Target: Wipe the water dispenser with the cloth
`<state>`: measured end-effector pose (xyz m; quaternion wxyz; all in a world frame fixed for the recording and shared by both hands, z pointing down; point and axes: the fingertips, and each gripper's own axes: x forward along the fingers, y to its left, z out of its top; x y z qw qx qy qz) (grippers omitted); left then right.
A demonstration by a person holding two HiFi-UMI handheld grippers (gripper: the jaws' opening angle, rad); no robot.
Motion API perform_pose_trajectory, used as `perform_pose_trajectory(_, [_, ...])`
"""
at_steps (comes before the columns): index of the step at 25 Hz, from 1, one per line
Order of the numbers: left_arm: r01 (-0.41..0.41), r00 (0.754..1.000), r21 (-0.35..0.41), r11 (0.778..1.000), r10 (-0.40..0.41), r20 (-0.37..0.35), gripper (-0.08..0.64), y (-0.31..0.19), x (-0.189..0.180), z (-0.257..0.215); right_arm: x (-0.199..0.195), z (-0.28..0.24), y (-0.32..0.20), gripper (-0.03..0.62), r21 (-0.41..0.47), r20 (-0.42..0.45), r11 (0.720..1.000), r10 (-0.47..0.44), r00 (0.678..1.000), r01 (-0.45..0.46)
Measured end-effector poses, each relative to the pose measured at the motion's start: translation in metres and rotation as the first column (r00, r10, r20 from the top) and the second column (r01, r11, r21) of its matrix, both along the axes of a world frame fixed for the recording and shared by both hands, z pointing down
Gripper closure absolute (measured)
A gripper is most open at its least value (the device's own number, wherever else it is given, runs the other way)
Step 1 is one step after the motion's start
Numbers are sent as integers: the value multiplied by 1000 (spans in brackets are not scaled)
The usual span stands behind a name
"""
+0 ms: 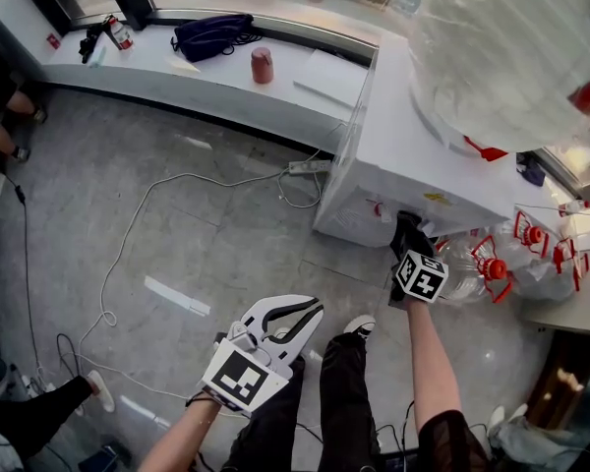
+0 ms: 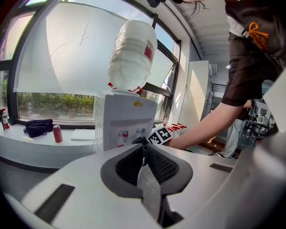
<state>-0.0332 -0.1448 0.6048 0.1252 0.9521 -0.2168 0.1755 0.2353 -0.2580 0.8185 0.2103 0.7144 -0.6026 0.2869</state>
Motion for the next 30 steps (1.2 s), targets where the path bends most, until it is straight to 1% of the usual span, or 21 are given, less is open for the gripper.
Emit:
perform_pose_trajectory(2, [-6,1000,-3,1000,6,-4,517,2,5,1,23,0,12,482,-2,2,998,58,998,-58])
perform_pose_trajectory(4, [-14,1000,-4,1000,14,-3,517,5,9,1,42,0,24,482,-4,-2,996,85,996,-86])
perform_pose_trajectory(5, [-18,1000,-7,1000,18,-2,517,6,11,2,48,-1,30,480,-10,-15,997,75,997,-75])
perform_pose_trajectory(8, [-25,1000,-23,999,25,-4,517,11,16,7,55,-4,42,480,-43,-94,999,0,996,-4])
perform_pose_trajectory(9, [-27,1000,-27,999,26,-5,517,12,17,8,55,-4,46,481,-50,-108,999,-14,994,9])
perform_pose_trajectory(13, [-21,1000,-33,999,21,-9,517,12,21,10,46,0,54,482,-61,-94,998,-38,995,32])
perform_pose_trajectory(15, [-20,1000,-31,999,20,-7,517,11,22,10,29,5,53,482,-69,-83,995,-78,993,72])
perform_pose_trajectory(17, [-19,1000,-29,999,19,-4,517,10,20,9,4,11,52,481,-82,-73,988,-136,988,130])
perform_pose_trajectory(22, [6,1000,-26,1000,-6,4,517,6,8,10,-72,28,37,481,-101,-27,956,-280,960,276])
perform_pose_trajectory(27, [53,998,-28,998,-52,20,517,-2,-11,17,-141,42,5,482,-86,22,928,-362,932,363])
perform_pose_trajectory(30, [80,997,-32,996,-79,26,517,-6,-20,23,-170,52,-15,480,-78,44,915,-393,918,396])
